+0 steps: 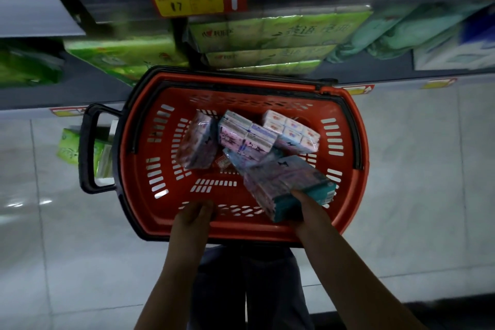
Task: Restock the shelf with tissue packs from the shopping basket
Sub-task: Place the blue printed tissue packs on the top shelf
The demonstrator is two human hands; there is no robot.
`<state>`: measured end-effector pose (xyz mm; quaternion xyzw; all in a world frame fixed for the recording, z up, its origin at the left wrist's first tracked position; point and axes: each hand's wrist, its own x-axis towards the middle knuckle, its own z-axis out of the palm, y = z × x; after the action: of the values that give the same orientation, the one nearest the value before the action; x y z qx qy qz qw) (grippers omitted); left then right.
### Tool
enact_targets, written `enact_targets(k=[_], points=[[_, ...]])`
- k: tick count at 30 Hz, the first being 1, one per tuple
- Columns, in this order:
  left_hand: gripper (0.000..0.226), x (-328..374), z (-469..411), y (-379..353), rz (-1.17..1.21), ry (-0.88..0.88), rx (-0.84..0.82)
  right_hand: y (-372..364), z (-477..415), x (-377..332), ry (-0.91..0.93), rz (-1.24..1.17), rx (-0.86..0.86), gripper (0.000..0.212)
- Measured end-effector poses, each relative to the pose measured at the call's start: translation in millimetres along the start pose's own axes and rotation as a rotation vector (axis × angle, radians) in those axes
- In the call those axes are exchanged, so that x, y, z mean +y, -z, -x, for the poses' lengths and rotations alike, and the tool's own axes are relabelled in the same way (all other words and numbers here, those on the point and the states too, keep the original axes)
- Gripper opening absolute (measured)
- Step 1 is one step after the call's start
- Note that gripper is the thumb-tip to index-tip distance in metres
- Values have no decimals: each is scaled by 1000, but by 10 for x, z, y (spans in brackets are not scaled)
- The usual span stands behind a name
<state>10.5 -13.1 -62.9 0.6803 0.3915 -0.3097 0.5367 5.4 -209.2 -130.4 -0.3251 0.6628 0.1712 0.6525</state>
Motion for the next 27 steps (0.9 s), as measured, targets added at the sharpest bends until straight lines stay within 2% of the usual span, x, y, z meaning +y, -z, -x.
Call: enact_targets(k=[3,7,9,10,12,14,20,27], points=[[14,70,99,-112,29,30,-20,5,185,-14,-18,11,-30,41],[7,128,207,-211,-100,-38,-28,60,471,17,-25,-70,-91,30],[8,154,246,-254,-120,-15,-35,91,629,31,-24,-148,-138,38],[16,167,268,-286,-116,1,-49,103,706,46,-24,-190,-158,42],[25,178,317,-351,-48,59,-84,111,844,88,-11,-259,-186,50],[20,230,408,-422,67,129,-104,108,974,114,10,-303,-207,54],[38,366,656,-477,213,188,-166,106,1278,134,38,-265,-246,50],[19,587,954,-341,242,223,-169,106,1713,176,46,-225,-147,58]])
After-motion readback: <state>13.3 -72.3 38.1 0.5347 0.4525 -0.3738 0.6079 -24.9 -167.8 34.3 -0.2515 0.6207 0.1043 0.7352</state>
